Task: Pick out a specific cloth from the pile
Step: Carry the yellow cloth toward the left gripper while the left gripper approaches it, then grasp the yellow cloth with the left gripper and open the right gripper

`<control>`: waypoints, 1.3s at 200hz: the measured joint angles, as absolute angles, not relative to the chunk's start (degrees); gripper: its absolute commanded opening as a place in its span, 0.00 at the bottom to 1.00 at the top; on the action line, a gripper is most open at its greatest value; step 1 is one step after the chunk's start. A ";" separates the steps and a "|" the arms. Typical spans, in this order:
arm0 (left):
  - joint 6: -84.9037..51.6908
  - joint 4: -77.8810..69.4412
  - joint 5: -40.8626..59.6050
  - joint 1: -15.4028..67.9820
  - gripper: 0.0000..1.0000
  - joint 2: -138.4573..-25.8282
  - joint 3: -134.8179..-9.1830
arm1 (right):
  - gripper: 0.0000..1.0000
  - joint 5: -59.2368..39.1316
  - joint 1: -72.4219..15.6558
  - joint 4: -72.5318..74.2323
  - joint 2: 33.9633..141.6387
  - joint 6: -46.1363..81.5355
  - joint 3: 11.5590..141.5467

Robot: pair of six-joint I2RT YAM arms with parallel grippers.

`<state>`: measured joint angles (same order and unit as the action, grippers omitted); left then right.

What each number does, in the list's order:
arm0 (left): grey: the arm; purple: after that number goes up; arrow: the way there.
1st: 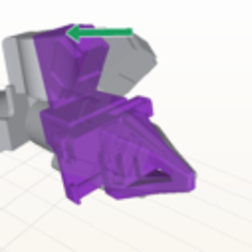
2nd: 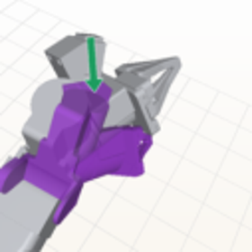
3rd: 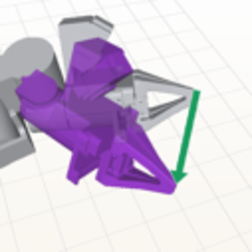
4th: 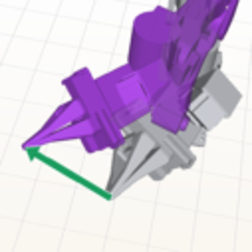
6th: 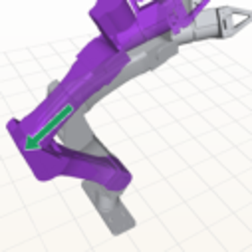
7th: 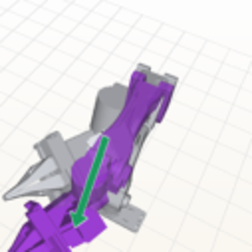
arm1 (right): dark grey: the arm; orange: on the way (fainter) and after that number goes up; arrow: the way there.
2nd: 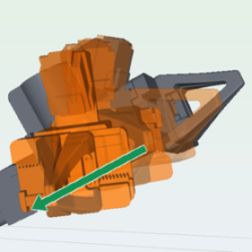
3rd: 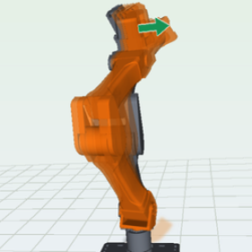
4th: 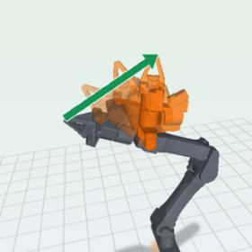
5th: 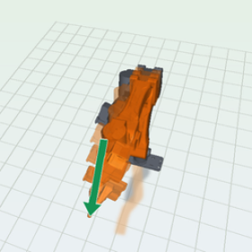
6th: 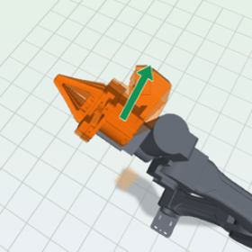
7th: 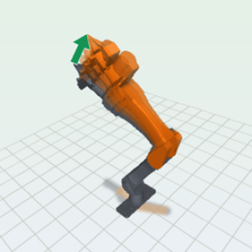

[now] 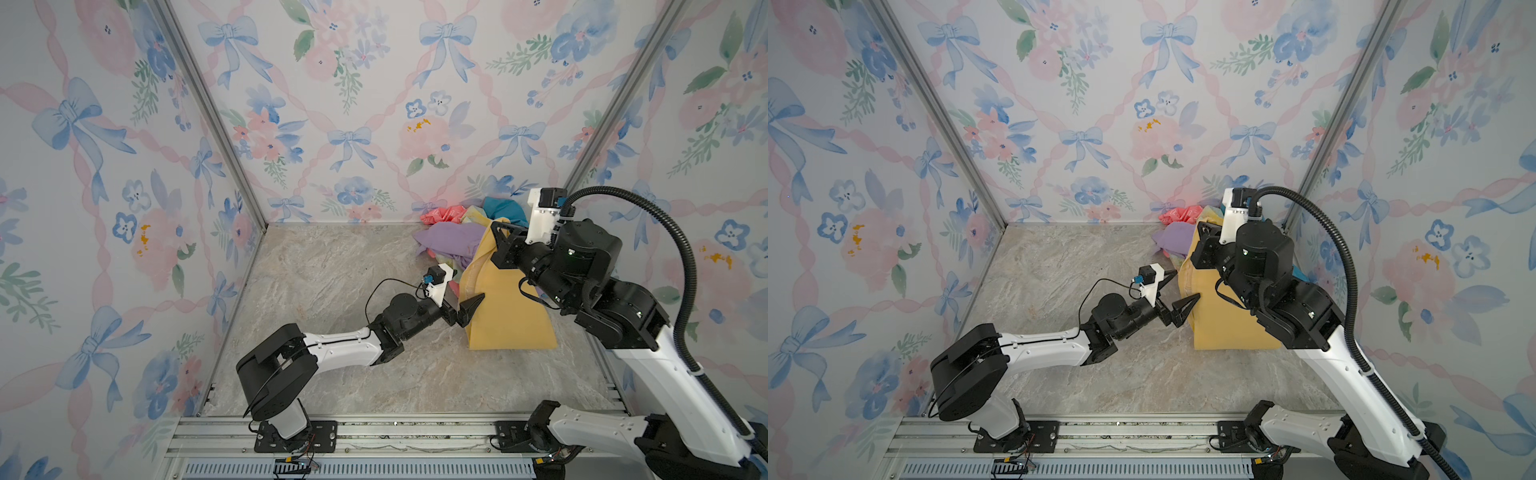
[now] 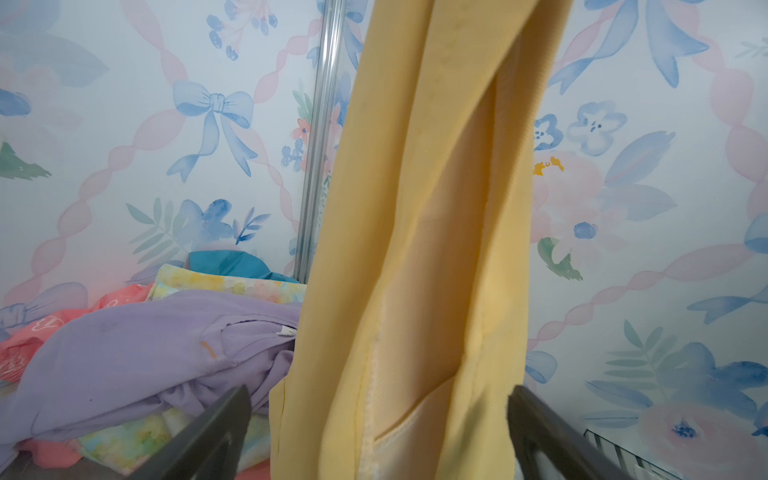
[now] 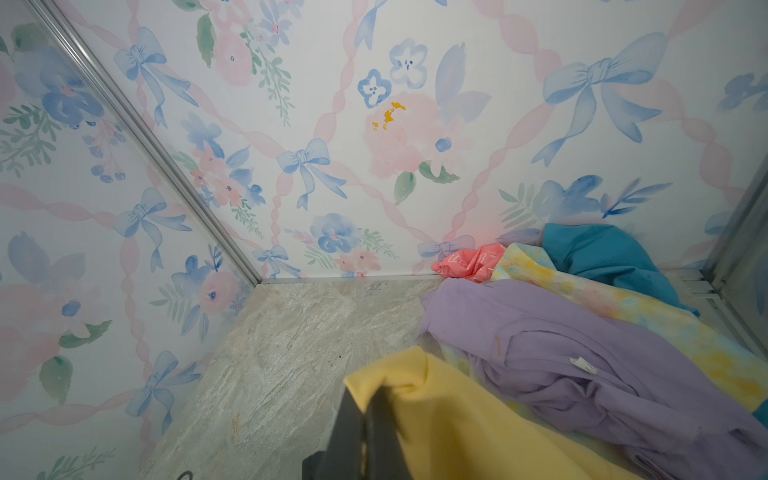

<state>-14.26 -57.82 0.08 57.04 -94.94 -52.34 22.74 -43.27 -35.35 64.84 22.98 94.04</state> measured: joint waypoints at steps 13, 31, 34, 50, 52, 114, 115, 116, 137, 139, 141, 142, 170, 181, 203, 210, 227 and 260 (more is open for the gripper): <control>-13.98 -59.02 0.05 57.01 0.98 -96.86 -53.80 | 0.00 22.35 -43.31 -35.81 65.14 23.16 94.04; -13.91 -60.20 0.12 56.84 0.98 -99.66 -56.14 | 0.00 21.56 -43.42 -36.05 65.93 23.20 94.08; -13.91 -60.36 0.14 56.82 0.98 -100.05 -56.55 | 0.00 21.47 -43.44 -36.12 66.08 23.22 94.13; -13.91 -60.64 0.54 56.47 0.95 -102.06 -58.70 | 0.00 20.47 -43.66 -36.38 67.31 23.44 94.45; -13.91 -60.69 0.62 56.40 0.94 -102.28 -58.94 | 0.00 20.32 -43.66 -36.40 67.44 23.53 94.48; -14.96 -62.35 5.13 53.10 0.00 -104.27 -61.65 | 0.00 18.83 -43.68 -36.40 68.38 23.57 94.48; -15.18 -62.39 5.21 53.08 0.00 -104.27 -61.65 | 0.00 18.83 -43.68 -36.40 68.38 23.57 94.48; -15.84 -62.41 5.39 53.01 0.00 -104.27 -61.65 | 0.00 18.83 -43.68 -36.40 68.38 23.57 94.48; -16.10 -62.50 6.74 52.07 0.00 -104.07 -61.63 | 0.00 18.85 -43.64 -36.14 68.29 23.66 94.26; -16.14 -62.50 6.85 52.01 0.00 -103.98 -61.63 | 0.00 18.83 -43.57 -36.03 68.27 23.79 94.15; -16.23 -62.50 6.98 51.92 0.00 -103.96 -61.63 | 0.00 18.83 -43.53 -35.92 68.23 23.83 94.02; -16.32 -62.50 7.09 51.86 0.00 -103.94 -61.60 | 0.00 18.83 -43.51 -35.90 68.20 23.86 93.97; -17.52 -61.84 9.10 50.28 0.00 -102.28 -61.21 | 0.00 18.44 -41.82 -34.81 67.61 24.99 91.70; -18.59 -61.56 10.39 49.41 0.00 -101.49 -61.21 | 0.00 18.26 -40.82 -34.76 67.59 25.36 91.05; -20.78 -60.45 12.97 47.59 0.00 -100.12 -61.47 | 0.17 17.93 -39.31 -34.68 67.33 25.96 90.15; -21.32 -59.92 13.58 47.22 0.00 -99.66 -61.63 | 0.25 17.80 -38.96 -34.68 67.18 26.17 89.93; -22.11 -58.59 14.70 46.85 0.00 -98.56 -62.26 | 0.35 17.58 -38.17 -34.70 66.63 26.20 89.32; -22.44 -54.46 15.70 46.87 0.00 -95.94 -64.77 | 0.42 17.56 -36.97 -34.89 65.52 26.52 88.66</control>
